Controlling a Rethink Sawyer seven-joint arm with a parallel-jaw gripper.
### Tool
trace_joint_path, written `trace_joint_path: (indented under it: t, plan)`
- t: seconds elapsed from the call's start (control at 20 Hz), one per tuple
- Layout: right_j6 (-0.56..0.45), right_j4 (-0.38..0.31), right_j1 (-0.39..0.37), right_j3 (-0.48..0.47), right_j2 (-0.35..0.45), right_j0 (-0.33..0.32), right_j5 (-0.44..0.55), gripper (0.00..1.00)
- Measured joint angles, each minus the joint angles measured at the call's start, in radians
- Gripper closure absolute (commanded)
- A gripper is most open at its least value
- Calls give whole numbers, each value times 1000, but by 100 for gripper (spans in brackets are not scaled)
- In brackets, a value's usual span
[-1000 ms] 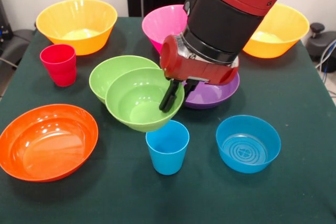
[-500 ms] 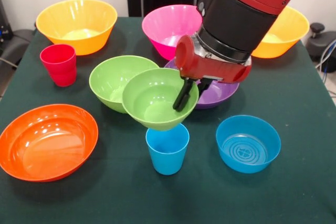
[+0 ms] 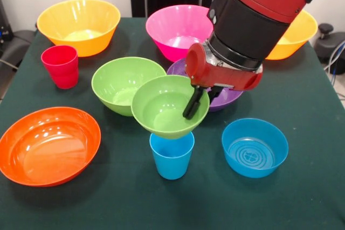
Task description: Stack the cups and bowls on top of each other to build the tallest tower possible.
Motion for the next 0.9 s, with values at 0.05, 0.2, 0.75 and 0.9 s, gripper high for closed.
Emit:
trace_joint_path:
  t: [0.05, 0.2, 0.75, 0.9]
  plan:
    - [0, 0, 4, -5, 0, 0, 0, 100]
    - [0, 0, 10, -13, 0, 0, 0, 100]
    - [0, 0, 28, -25, 0, 0, 0, 100]
    - [0, 0, 29, -25, 0, 0, -1, 100]
